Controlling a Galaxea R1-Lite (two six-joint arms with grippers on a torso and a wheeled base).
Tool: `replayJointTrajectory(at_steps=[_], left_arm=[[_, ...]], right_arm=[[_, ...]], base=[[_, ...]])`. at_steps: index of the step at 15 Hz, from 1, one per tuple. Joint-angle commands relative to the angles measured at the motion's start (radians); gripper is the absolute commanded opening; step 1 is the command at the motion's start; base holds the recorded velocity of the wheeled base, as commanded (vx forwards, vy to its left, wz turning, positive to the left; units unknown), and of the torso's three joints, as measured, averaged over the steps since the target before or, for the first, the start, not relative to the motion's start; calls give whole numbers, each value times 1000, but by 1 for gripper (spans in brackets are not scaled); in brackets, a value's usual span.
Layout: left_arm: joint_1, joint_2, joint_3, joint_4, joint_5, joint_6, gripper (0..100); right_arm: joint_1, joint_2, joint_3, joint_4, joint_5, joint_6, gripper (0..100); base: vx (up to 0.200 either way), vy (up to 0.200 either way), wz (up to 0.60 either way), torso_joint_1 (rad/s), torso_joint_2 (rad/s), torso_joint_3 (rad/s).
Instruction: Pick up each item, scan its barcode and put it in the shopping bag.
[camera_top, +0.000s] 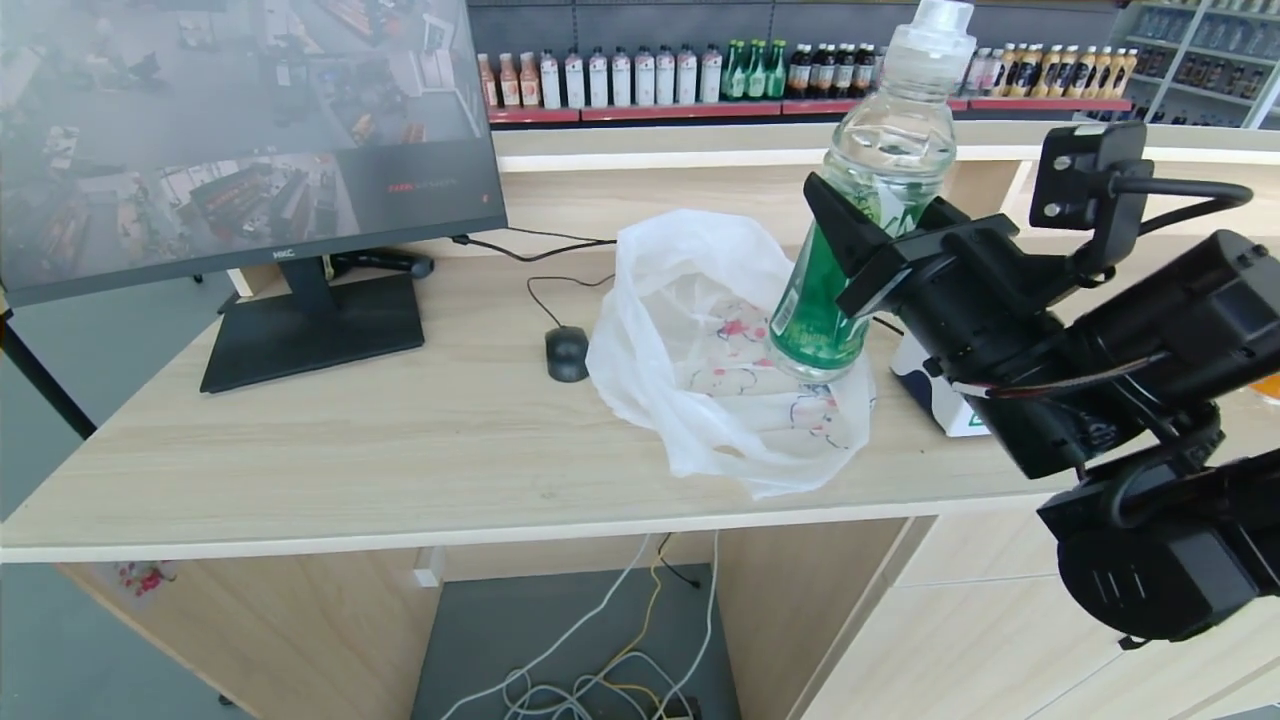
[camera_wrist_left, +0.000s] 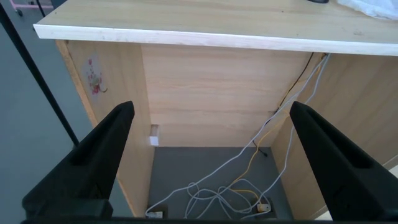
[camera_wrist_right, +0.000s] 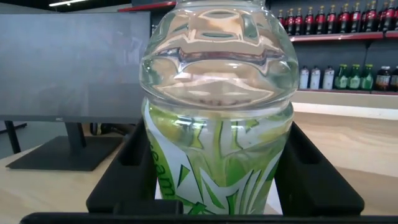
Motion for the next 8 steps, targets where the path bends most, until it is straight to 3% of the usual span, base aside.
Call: replayJointTrajectory(at_steps=[1, 8], left_arm=[[1, 0, 0, 0, 0, 0, 100], [1, 0, 0, 0, 1, 0, 100]], right_arm=[[-23, 80, -64, 2, 1, 8, 0], [-54, 209, -179, 2, 1, 5, 0]], base=[[0, 0, 0, 0, 0, 0], [0, 0, 0, 0, 0, 0]])
